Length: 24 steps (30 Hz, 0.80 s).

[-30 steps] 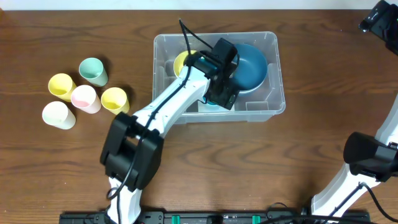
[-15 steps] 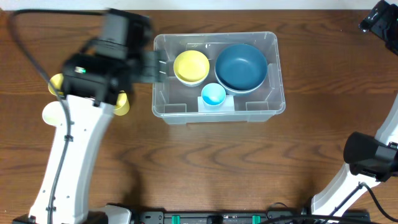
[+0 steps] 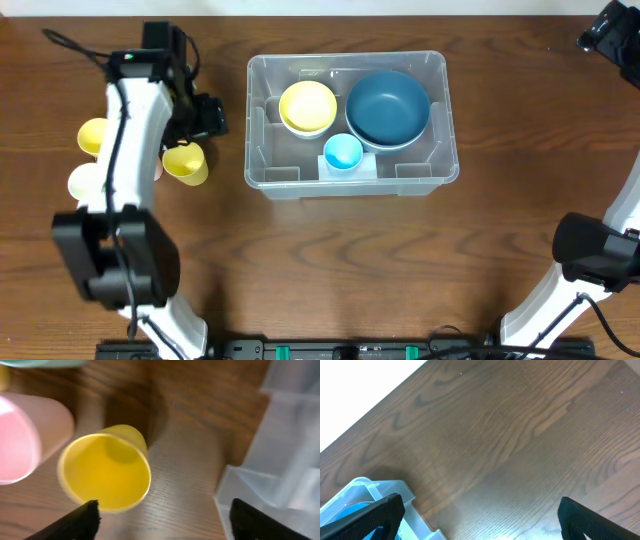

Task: Pack container
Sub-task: 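Move the left gripper back to the yellow cup and grasp it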

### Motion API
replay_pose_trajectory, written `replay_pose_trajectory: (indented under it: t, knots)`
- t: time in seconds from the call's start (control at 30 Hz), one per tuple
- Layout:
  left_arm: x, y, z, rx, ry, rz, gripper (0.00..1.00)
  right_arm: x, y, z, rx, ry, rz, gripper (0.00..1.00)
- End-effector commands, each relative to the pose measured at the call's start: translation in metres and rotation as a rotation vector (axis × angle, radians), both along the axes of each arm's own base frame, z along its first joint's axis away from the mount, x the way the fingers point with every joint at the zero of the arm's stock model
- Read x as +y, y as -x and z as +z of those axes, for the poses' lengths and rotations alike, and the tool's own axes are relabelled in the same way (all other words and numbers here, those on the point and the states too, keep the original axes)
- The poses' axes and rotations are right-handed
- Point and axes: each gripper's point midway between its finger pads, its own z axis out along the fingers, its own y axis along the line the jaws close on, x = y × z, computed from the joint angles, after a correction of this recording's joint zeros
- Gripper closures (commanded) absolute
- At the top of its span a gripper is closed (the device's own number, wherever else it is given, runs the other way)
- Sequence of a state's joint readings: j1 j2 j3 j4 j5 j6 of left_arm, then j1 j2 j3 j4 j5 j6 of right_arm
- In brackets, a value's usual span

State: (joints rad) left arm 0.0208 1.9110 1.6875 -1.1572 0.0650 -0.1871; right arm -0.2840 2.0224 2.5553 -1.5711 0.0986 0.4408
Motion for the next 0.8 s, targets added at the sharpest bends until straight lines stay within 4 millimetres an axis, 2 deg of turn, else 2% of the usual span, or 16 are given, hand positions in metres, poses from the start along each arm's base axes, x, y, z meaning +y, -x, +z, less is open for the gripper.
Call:
replay_pose_trajectory:
  t: [0.0,0.13,0.2,0.27,0.33,0.37,0.43,0.6,0.67,0.77]
  knots:
    - [0.001,0.005,-0.029,0.090,0.004,0.012,0.22,-0.003,-0.002,-0.003,0.002,-0.006,-0.018,0.01]
    - [0.004,0.008,-0.055,0.166,-0.002,0.019,0.28,-0.003,-0.002,-0.003,0.002,-0.006,-0.018,0.01]
    - [0.005,0.010,-0.065,0.194,-0.001,0.023,0.36,-0.003,-0.002,-0.003,0.001,-0.006,-0.018,0.01]
    - [0.007,0.011,-0.072,0.216,0.000,0.026,0.52,-0.003,-0.002,-0.003,0.002,-0.006,-0.018,0.01]
    - [0.007,0.010,-0.074,0.215,-0.001,0.026,0.78,-0.003,-0.002,-0.003,0.002,-0.006,-0.018,0.01]
    - [0.007,0.010,-0.074,0.212,-0.004,0.025,0.86,-0.003,-0.002,-0.003,0.002,-0.006,-0.018,0.01]
    - [0.008,0.009,-0.073,0.207,-0.005,0.026,0.94,-0.003,-0.002,-0.003,0.002,-0.006,-0.018,0.01]
    - [0.008,0.006,-0.062,0.191,-0.007,0.026,0.94,-0.003,-0.002,-0.003,0.001,-0.006,-0.018,0.01]
    - [0.006,0.005,-0.049,0.165,-0.008,0.022,0.94,-0.003,-0.002,-0.003,0.002,-0.006,-0.018,0.01]
    - [0.000,0.001,-0.012,0.066,-0.011,0.006,0.94,-0.003,-0.002,-0.003,0.002,-0.006,-0.018,0.01]
